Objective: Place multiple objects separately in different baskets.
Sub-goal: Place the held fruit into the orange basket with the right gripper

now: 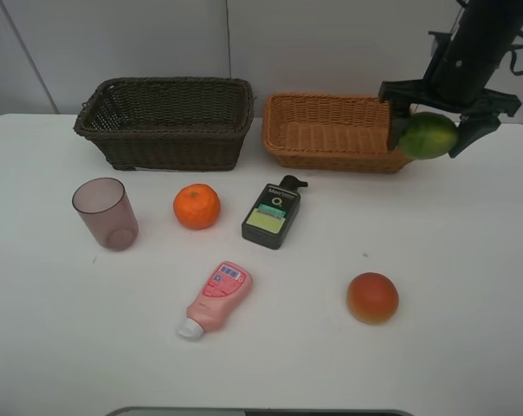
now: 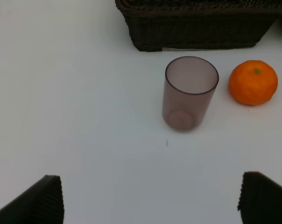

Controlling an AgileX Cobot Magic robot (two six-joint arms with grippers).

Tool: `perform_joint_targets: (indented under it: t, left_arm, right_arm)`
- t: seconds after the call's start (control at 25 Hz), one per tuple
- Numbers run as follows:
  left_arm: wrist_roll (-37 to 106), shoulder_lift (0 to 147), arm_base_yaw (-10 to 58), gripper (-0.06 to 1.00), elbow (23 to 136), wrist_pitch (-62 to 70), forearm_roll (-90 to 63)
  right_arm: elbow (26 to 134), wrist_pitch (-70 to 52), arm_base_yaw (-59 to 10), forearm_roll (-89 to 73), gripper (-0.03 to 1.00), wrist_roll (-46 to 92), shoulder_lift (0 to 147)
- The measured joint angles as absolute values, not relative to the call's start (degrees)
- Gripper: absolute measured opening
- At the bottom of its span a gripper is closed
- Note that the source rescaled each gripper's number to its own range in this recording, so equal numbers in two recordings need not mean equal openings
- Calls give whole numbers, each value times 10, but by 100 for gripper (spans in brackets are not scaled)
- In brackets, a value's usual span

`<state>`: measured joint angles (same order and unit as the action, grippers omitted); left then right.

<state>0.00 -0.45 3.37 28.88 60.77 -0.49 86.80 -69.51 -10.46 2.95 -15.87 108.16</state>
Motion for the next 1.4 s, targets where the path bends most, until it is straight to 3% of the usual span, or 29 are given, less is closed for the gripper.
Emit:
perform_joint_targets:
  t: [0.6,1.4]
  left_arm:
    - [0,-4,34,96,289,608,-5]
    - [0,-4,34,96,289,608,-5]
  right_arm:
    - [1165,-698,-126,41,66,-144,1280]
    - [1177,-557,-126,71,65,-143,1385]
